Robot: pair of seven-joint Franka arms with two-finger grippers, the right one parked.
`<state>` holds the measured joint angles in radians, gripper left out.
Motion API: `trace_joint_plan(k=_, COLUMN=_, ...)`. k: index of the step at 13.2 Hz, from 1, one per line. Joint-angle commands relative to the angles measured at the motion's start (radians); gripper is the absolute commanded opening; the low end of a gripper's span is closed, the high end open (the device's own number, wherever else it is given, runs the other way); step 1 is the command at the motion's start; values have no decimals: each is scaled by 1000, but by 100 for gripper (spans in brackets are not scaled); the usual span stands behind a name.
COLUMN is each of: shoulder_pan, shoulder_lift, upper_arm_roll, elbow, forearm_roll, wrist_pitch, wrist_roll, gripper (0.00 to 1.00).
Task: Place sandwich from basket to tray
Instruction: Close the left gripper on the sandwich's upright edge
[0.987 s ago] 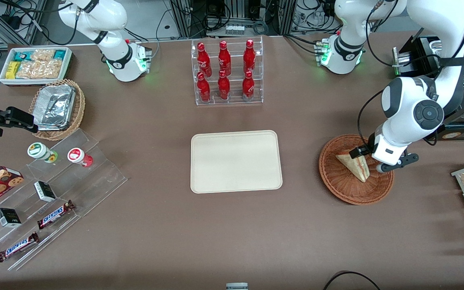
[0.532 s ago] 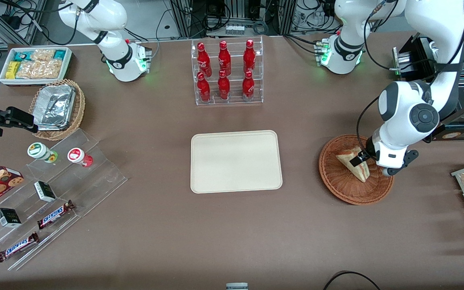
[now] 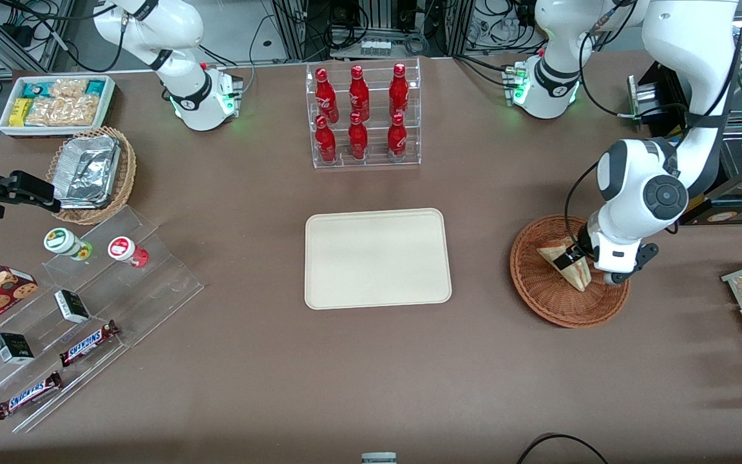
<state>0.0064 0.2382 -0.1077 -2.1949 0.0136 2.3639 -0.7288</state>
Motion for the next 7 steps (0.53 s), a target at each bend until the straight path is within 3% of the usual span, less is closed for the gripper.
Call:
trace_joint_plan(k=1, shoulder_pan=-5, shoulder_lift=19, upper_arm_roll=-3, elbow=-19, forearm_roll=13, wrist_pitch=34, wrist_roll=-27, gripper=100)
trace_joint_plan(k=3, shoulder_pan=-5, shoulder_lift=20, upper_arm_roll=-3, elbow=-31, forearm_roll=13, wrist_pitch=35, wrist_roll=-27, gripper=100)
trace_joint_plan(k=4, shoulder_pan=-5, shoulder_lift=21, upper_arm_roll=-3, elbow=-31, forearm_roll=14, wrist_pitch=35, wrist_roll=-27, gripper=92)
trace_joint_plan(k=6, shoulder_pan=-5, shoulder_lift=21, upper_arm_roll=-3, elbow=-34, forearm_roll=14, wrist_pitch=32, wrist_roll=-26, gripper=25)
trace_joint_plan(k=7, shoulder_pan=-5, shoulder_lift=20, upper_arm_roll=-3, elbow=-34, forearm_roll=14, wrist_pitch=26, wrist_roll=-24, gripper=5)
